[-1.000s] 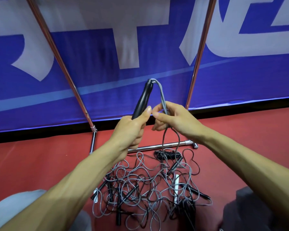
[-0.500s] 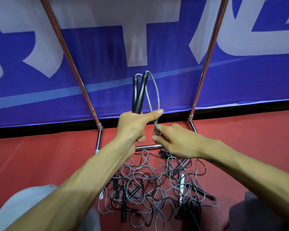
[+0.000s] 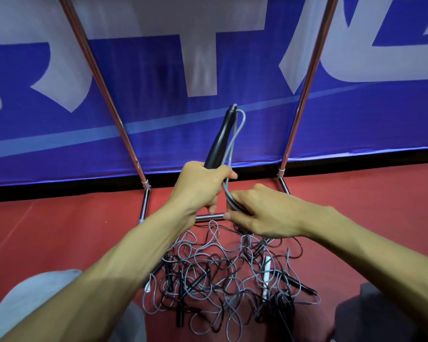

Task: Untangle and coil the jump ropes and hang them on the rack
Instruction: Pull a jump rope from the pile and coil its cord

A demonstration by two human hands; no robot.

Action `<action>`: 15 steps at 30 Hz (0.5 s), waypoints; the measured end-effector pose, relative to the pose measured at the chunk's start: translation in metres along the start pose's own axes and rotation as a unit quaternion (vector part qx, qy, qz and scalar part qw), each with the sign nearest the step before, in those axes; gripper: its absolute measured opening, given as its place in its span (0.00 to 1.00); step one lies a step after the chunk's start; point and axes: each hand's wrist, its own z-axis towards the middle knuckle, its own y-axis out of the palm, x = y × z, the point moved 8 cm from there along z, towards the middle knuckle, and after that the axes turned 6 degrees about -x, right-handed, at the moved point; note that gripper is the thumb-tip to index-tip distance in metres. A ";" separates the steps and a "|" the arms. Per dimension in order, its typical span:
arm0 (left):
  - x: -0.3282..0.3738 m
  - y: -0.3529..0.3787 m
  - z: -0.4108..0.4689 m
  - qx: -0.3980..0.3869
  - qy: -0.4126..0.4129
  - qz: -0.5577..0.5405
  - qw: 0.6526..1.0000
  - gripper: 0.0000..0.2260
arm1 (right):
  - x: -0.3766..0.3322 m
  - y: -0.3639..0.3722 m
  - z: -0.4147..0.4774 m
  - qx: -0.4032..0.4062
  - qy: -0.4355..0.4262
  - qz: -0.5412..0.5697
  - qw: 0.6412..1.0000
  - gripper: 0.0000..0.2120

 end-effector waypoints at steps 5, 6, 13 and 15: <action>0.006 -0.012 0.002 0.068 0.051 0.031 0.996 0.13 | 0.009 0.005 0.006 -0.012 0.021 0.101 0.995 0.13; 0.011 -0.015 0.001 0.087 0.070 0.073 0.991 0.16 | 0.013 0.007 0.008 -0.023 0.032 0.091 0.995 0.13; 0.017 -0.029 -0.002 0.146 0.109 0.067 0.981 0.15 | 0.035 0.032 0.012 -0.124 0.076 0.045 0.988 0.15; 0.009 -0.027 0.003 0.128 0.072 -0.054 0.988 0.17 | 0.034 0.028 0.013 -0.110 0.070 0.070 0.989 0.13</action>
